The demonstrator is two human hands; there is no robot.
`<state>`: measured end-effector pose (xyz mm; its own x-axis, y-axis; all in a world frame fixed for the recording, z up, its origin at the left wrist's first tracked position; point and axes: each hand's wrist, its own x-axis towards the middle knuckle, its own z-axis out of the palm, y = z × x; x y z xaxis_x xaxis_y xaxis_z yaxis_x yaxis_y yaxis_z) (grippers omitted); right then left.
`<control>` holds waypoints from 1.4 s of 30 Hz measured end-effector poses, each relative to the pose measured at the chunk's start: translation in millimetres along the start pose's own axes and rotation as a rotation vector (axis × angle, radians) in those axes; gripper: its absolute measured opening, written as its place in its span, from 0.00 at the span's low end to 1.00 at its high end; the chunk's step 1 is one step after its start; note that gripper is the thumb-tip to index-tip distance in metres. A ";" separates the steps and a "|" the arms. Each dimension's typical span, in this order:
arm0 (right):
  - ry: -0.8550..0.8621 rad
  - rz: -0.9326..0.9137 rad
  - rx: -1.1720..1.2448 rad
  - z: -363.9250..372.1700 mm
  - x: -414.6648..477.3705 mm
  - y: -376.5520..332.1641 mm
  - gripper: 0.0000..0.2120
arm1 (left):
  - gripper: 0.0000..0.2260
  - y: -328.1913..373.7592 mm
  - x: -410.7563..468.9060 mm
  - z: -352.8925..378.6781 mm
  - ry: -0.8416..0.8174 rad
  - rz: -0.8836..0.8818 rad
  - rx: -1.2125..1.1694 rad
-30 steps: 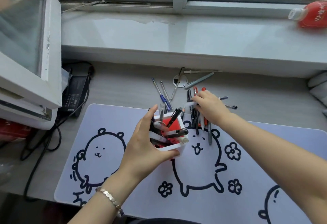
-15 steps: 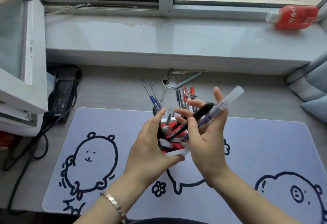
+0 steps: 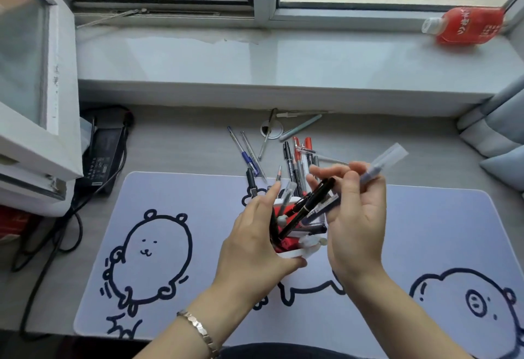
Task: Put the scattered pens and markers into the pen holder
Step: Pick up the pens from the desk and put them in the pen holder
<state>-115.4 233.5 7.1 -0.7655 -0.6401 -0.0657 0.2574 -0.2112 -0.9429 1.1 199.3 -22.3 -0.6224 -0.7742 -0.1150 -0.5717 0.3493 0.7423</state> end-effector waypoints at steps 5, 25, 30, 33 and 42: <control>-0.266 0.038 -0.109 -6.1 -16.0 8.4 0.36 | 0.47 -1.2 -2.1 1.9 0.008 0.027 0.013; -0.581 -0.526 -1.025 -35.7 -25.1 35.4 0.21 | 0.42 -3.3 -8.5 7.4 0.037 -0.061 -0.120; -0.868 -0.228 -0.837 -20.0 4.0 24.5 0.26 | 0.43 -11.2 6.5 3.8 0.052 -0.196 -0.236; -0.470 -0.235 -0.787 -18.4 48.2 27.2 0.15 | 0.45 -16.4 15.3 -5.9 0.120 -0.202 -0.251; -0.440 0.136 -1.648 10.7 125.9 114.5 0.07 | 0.47 -32.4 18.1 -21.6 0.155 -0.267 -0.240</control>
<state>-176.0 120.8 -105.7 -0.5107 -0.7870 -0.3461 -0.7487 0.6050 -0.2710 19.9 162.6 -34.2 -0.3700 -0.8982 -0.2375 -0.5495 0.0054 0.8355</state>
